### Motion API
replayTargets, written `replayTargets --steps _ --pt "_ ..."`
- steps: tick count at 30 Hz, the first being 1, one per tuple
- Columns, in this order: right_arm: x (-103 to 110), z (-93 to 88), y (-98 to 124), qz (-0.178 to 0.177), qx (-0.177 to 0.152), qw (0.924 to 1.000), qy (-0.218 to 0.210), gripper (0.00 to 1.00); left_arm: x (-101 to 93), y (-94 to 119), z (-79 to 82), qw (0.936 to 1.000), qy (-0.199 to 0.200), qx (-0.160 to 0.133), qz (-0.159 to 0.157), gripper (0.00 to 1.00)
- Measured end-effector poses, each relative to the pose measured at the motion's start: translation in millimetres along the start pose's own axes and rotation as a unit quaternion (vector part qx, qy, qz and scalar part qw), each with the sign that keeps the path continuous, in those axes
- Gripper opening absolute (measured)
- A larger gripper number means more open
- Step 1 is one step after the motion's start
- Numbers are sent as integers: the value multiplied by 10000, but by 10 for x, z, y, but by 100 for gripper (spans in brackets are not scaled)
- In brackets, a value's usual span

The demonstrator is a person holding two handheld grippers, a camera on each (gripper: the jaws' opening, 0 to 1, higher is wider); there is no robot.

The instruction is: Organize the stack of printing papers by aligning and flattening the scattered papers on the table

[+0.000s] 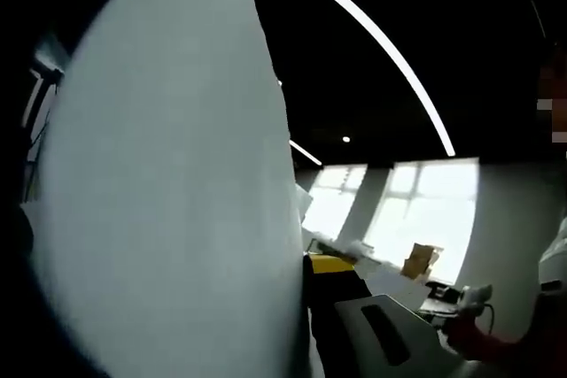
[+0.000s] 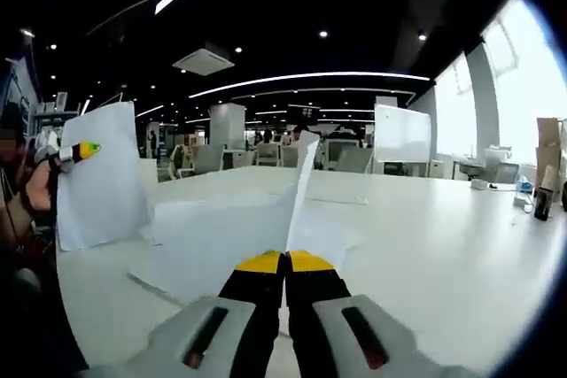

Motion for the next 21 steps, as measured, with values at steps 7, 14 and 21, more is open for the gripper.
replayTargets --steps 7,14,21 --pt "36 29 -1 50 -14 10000 8 0 2 7 1 10000 24 -9 0 6" --pt "52 39 7 49 -42 10000 -5 0 8 15 1 10000 70 -18 6 6" --pt "56 136 44 53 -170 9998 2 0 1 14 0 10000 55 -10 3 6"
Point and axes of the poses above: the point that each gripper's makers call its tool centre point, and the gripper's own axes: y roughly backward along the fingers, x roughly to its left, z roughly out of its top, the point moved 8 cm from there along y, roughly backward along the fingers
